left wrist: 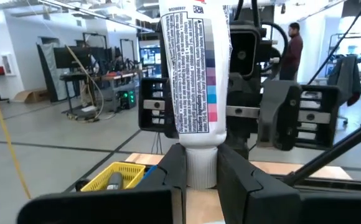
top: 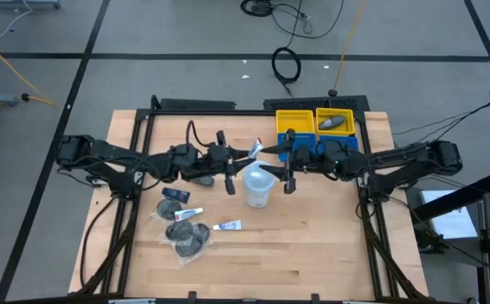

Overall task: Pick & Place Travel size toiletries
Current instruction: Put the white toothpaste into the left yellow bin

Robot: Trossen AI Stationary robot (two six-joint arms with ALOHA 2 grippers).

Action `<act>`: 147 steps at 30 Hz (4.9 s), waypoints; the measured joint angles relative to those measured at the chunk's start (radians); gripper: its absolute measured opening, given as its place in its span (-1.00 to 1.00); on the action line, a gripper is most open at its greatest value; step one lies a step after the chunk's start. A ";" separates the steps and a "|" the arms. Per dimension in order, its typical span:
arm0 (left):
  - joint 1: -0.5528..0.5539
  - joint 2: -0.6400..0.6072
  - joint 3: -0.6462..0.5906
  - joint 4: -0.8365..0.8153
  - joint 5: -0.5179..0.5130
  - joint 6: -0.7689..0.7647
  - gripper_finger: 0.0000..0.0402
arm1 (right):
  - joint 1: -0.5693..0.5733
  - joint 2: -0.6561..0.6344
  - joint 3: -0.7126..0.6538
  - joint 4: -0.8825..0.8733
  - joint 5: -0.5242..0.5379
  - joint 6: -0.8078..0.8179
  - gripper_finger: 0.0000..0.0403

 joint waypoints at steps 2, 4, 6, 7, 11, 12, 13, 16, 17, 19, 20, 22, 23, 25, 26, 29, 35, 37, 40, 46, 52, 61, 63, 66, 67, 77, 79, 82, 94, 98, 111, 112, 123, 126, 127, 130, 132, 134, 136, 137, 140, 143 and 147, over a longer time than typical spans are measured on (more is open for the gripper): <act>0.000 0.008 0.000 0.002 0.000 0.000 -0.76 | 0.000 0.023 0.021 0.000 0.000 -0.003 0.04; 0.000 0.013 0.000 0.001 0.000 0.000 -0.75 | 0.000 0.043 0.038 -0.002 0.000 -0.003 0.04; 0.000 0.013 0.000 -0.001 0.001 0.003 -0.75 | -0.001 0.064 0.059 0.001 0.000 -0.003 0.04; 0.000 0.013 0.000 -0.002 0.004 0.006 -0.76 | -0.002 0.072 0.066 0.004 0.001 -0.003 0.04; 0.000 0.013 0.000 -0.004 0.030 0.008 -0.79 | -0.002 0.103 0.093 0.003 0.000 -0.003 0.04; 0.000 0.013 0.000 -0.004 0.031 0.008 -0.79 | -0.002 0.107 0.097 0.001 0.000 -0.003 0.04; 0.000 0.013 0.000 -0.004 0.031 0.008 -0.79 | -0.002 0.107 0.101 -0.002 0.000 -0.003 0.04; 0.000 0.013 0.000 -0.011 0.031 0.008 -0.74 | -0.002 0.106 0.104 0.003 0.000 -0.003 -0.03; 0.000 0.013 0.000 -0.015 0.031 0.008 -0.74 | -0.002 0.106 0.104 0.003 0.000 -0.003 -0.07; 0.000 0.013 0.000 -0.022 0.031 0.011 -0.75 | -0.002 0.106 0.104 0.001 0.000 -0.003 -0.19; 0.000 0.013 0.000 -0.024 0.031 0.011 -0.76 | -0.002 0.104 0.104 -0.002 0.000 -0.003 -0.26; 0.000 0.013 0.000 -0.025 0.031 0.012 -0.78 | -0.002 0.101 0.104 -0.004 0.000 -0.003 -0.41; 0.000 0.013 0.000 -0.026 0.030 0.012 -0.78 | -0.002 0.101 0.104 -0.005 0.000 -0.004 -0.48; 0.000 0.013 0.000 -0.029 0.026 0.012 -0.76 | -0.002 0.101 0.104 -0.013 -0.002 -0.015 -0.63; 0.000 0.013 0.000 -0.030 0.026 0.012 -0.74 | -0.002 0.101 0.104 -0.014 -0.002 -0.021 -0.69; 0.000 0.013 0.000 -0.028 0.024 0.019 -0.66 | -0.002 0.101 0.104 -0.015 -0.002 -0.023 -0.85; 0.000 0.013 0.000 -0.029 0.023 0.033 -0.60 | -0.002 0.101 0.104 -0.019 -0.003 -0.025 -0.87; 0.000 0.013 0.000 -0.030 0.017 0.048 -0.60 | -0.002 0.101 0.104 -0.025 -0.003 -0.025 -0.84; -0.001 0.008 0.000 -0.043 -0.010 0.065 -0.59 | -0.003 0.101 0.104 -0.032 -0.001 -0.025 -0.84; -0.001 -0.036 0.000 -0.107 -0.044 0.064 -0.59 | -0.033 0.101 0.104 -0.041 -0.004 -0.017 -0.88; -0.001 -0.120 0.000 -0.269 -0.096 0.044 -0.58 | -0.094 0.090 0.103 -0.106 -0.007 0.030 -0.87; -0.050 -0.209 -0.001 -0.536 -0.219 -0.049 -0.58 | -0.228 0.027 0.103 -0.283 -0.004 0.058 -0.86; -0.062 -0.221 -0.001 -0.577 -0.223 -0.068 -0.59 | -0.266 0.021 0.103 -0.342 0.000 0.059 -0.87; -0.084 -0.232 -0.001 -0.642 -0.224 -0.107 -0.59 | -0.322 0.021 0.103 -0.416 0.000 0.073 -0.88; -0.091 -0.233 -0.001 -0.655 -0.224 -0.118 -0.59 | -0.341 0.021 0.103 -0.435 0.000 0.073 -0.88; -0.134 -0.233 -0.001 -0.755 -0.224 -0.172 -0.59 | -0.522 0.021 0.103 -0.612 0.001 0.092 -0.85; -0.135 -0.233 -0.001 -0.768 -0.224 -0.187 -0.59 | -0.556 0.021 0.103 -0.636 0.001 0.092 -0.85; -0.139 -0.233 -0.001 -0.795 -0.224 -0.214 -0.59 | -0.597 0.021 0.093 -0.657 0.020 0.092 -0.85; -0.140 -0.233 -0.001 -0.847 -0.222 -0.278 -0.59 | -0.707 0.021 -0.001 -0.648 0.061 0.092 -0.85; -0.139 -0.233 -0.001 -0.847 -0.222 -0.278 -0.59 | -0.723 0.021 -0.035 -0.605 0.075 0.092 -0.85; -0.139 -0.232 -0.001 -0.847 -0.222 -0.278 -0.60 | -0.725 0.031 -0.065 -0.561 0.162 0.065 -0.84; -0.139 -0.232 -0.001 -0.847 -0.222 -0.278 -0.60 | -0.725 0.031 -0.065 -0.561 0.163 0.065 -0.84; -0.139 -0.232 0.000 -0.847 -0.222 -0.270 -0.60 | -0.725 0.031 -0.065 -0.563 0.217 0.064 -0.76; -0.139 -0.232 0.000 -0.851 -0.222 -0.269 -0.60 | -0.725 0.031 -0.065 -0.563 0.216 0.060 -0.64; -0.139 -0.232 0.000 -0.853 -0.222 -0.269 -0.60 | -0.725 0.031 -0.065 -0.563 0.216 0.059 -0.59; -0.139 -0.232 0.000 -0.854 -0.222 -0.269 -0.60 | -0.725 0.031 -0.065 -0.563 0.216 0.058 -0.47; -0.139 -0.232 0.000 -0.854 -0.222 -0.269 -0.60 | -0.725 0.031 -0.065 -0.563 0.216 0.058 -0.41; -0.139 -0.232 0.000 -0.857 -0.222 -0.269 -0.60 | -0.725 0.032 -0.065 -0.563 0.216 0.058 -0.37; -0.139 -0.232 0.000 -0.862 -0.222 -0.269 -0.60 | -0.725 0.032 -0.065 -0.564 0.216 0.058 -0.34; -0.139 -0.232 0.000 -0.863 -0.222 -0.270 -0.60 | -0.725 0.032 -0.065 -0.563 0.216 0.058 -0.34; -0.139 -0.232 0.000 -0.863 -0.221 -0.274 -0.60 | -0.725 0.032 -0.065 -0.564 0.216 0.058 -0.34; -0.139 -0.232 0.000 -0.864 -0.221 -0.277 -0.60 | -0.725 0.032 -0.065 -0.564 0.215 0.058 -0.34; -0.139 -0.232 0.000 -0.864 -0.220 -0.277 -0.60 | -0.725 0.032 -0.065 -0.564 0.215 0.058 -0.32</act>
